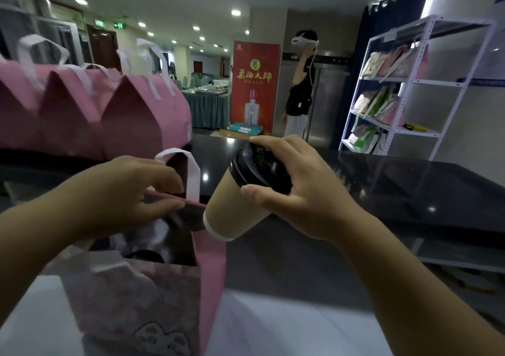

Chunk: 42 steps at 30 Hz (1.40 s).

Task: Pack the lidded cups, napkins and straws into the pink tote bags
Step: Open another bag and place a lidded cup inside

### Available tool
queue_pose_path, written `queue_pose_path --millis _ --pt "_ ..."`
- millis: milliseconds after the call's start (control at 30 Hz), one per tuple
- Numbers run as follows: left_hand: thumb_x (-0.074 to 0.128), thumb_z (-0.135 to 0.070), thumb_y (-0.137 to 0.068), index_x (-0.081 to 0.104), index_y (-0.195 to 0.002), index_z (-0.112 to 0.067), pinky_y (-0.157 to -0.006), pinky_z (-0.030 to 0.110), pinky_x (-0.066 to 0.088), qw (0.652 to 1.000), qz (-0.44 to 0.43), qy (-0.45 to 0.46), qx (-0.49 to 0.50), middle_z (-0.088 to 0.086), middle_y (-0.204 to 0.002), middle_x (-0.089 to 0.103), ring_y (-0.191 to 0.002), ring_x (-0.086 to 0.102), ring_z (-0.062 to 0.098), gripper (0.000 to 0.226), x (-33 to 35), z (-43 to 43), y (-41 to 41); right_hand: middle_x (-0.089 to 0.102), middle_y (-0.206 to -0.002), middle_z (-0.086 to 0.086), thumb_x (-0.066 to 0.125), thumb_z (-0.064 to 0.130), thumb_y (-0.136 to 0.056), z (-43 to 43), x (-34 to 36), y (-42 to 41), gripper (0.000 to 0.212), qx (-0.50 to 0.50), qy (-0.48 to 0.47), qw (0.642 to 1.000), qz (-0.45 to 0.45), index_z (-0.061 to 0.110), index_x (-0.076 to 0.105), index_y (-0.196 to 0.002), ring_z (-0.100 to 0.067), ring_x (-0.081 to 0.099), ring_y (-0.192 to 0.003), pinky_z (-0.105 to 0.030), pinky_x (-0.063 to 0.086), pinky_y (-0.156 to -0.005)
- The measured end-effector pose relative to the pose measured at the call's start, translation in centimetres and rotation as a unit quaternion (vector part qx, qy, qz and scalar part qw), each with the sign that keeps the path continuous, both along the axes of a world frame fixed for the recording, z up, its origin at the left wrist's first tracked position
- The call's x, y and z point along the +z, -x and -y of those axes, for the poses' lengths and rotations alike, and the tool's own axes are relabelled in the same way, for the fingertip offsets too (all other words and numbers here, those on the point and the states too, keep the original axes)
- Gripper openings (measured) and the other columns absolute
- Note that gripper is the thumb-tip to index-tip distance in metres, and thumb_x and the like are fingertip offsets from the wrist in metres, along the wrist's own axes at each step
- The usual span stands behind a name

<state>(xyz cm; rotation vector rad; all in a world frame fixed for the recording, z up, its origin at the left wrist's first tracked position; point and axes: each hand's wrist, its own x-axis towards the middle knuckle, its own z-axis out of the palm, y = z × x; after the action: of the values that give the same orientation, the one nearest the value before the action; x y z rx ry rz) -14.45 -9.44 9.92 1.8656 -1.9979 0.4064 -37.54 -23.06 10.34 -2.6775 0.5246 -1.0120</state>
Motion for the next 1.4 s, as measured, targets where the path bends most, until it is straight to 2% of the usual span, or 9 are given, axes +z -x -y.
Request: queue_pose_path --millis 100,233,400,500,567,767,933,1100,1400 --pt "0.064 -0.047 -0.075 0.063 -0.086 -0.039 -0.066 0.032 0.053 1.000 -0.019 -0.021 0.012 -0.022 -0.080 0.064 -0.075 0.060 -0.004 0.014 -0.8 -1.1 -4.4 0.044 -0.115 0.009 0.056 0.061 -0.073 -1.4 0.1 -4.4 0.069 0.020 0.002 1.000 0.001 0.034 0.041 -0.134 -0.014 0.043 -0.111 -0.033 0.044 -0.091" --pt "0.073 -0.032 -0.074 0.066 -0.097 -0.035 -0.078 0.033 0.052 0.997 -0.046 -0.054 0.021 -0.021 -0.093 0.063 -0.087 0.059 -0.001 0.024 -2.4 -1.6 -9.3 0.045 -0.112 0.006 0.054 0.065 -0.071 -2.7 -0.8 -9.2 0.072 0.018 0.021 0.999 -0.035 0.036 0.039 -0.135 -0.014 0.042 -0.106 -0.030 0.043 -0.088" --pt "0.068 -0.038 -0.077 0.057 -0.113 -0.040 -0.094 0.025 0.041 0.991 -0.067 -0.115 0.027 -0.023 -0.114 0.051 -0.105 0.049 -0.001 0.038 -5.3 -1.7 -13.2 0.040 -0.119 0.008 0.060 0.067 -0.072 -3.7 -3.0 -12.7 0.076 0.015 0.059 0.987 -0.151 0.039 0.034 -0.137 -0.011 0.034 -0.106 -0.029 0.040 -0.088" --pt "0.069 -0.040 -0.075 0.049 -0.120 -0.044 -0.094 0.016 0.035 0.989 -0.071 -0.133 0.013 -0.027 -0.118 0.044 -0.109 0.041 -0.005 0.048 -6.7 -1.5 -14.3 0.037 -0.125 0.010 0.063 0.061 -0.072 -4.1 -3.9 -13.9 0.077 0.029 0.073 0.968 -0.238 0.040 0.031 -0.138 -0.011 0.031 -0.113 -0.032 0.043 -0.092" --pt "0.069 -0.044 -0.073 0.042 -0.125 -0.046 -0.095 0.016 0.034 0.985 -0.079 -0.152 0.010 -0.027 -0.124 0.038 -0.113 0.037 -0.006 0.059 -7.4 -1.5 -14.7 0.036 -0.130 0.011 0.067 0.054 -0.071 -4.2 -4.1 -14.3 0.076 0.040 0.073 0.951 -0.297 0.041 0.031 -0.138 -0.013 0.031 -0.117 -0.034 0.045 -0.093" --pt "0.069 -0.063 -0.059 0.011 -0.136 -0.053 -0.101 0.021 0.030 0.972 -0.096 -0.216 0.006 -0.029 -0.143 0.003 -0.128 0.020 0.000 0.097 -8.6 -1.9 -14.7 0.045 -0.121 0.007 0.069 0.040 -0.075 -4.5 -5.3 -15.8 0.060 0.054 0.091 0.900 -0.424 0.037 0.041 -0.129 -0.017 0.042 -0.105 -0.034 0.049 -0.080" --pt "0.071 -0.066 -0.057 -0.010 -0.132 -0.057 -0.111 0.030 0.019 0.967 -0.071 -0.243 0.001 -0.026 -0.148 -0.011 -0.139 0.002 0.007 0.111 -8.8 -1.9 -13.7 0.048 -0.108 0.001 0.071 0.030 -0.073 -3.9 -7.3 -16.9 0.060 0.025 0.064 0.870 -0.488 0.028 0.043 -0.126 -0.018 0.048 -0.087 -0.022 0.031 -0.054" --pt "0.067 -0.069 -0.058 -0.026 -0.111 -0.064 -0.114 0.033 0.003 0.968 -0.040 -0.248 0.004 -0.025 -0.148 -0.018 -0.138 -0.011 0.005 0.108 -8.8 -2.0 -13.3 0.053 -0.110 -0.004 0.074 0.030 -0.073 -3.4 -9.0 -17.2 0.063 0.000 0.016 0.860 -0.510 0.023 0.042 -0.126 -0.024 0.054 -0.093 -0.032 0.046 -0.071" --pt "0.063 -0.072 -0.059 -0.026 -0.117 -0.060 -0.117 0.041 0.005 0.970 -0.031 -0.241 0.005 -0.024 -0.148 -0.018 -0.139 -0.016 0.006 0.107 -9.3 -1.6 -13.5 0.059 -0.109 -0.007 0.067 0.027 -0.081 -3.0 -10.5 -17.6 0.050 0.031 -0.025 0.852 -0.523 0.019 0.045 -0.124 -0.026 0.057 -0.093 -0.040 0.052 -0.081"
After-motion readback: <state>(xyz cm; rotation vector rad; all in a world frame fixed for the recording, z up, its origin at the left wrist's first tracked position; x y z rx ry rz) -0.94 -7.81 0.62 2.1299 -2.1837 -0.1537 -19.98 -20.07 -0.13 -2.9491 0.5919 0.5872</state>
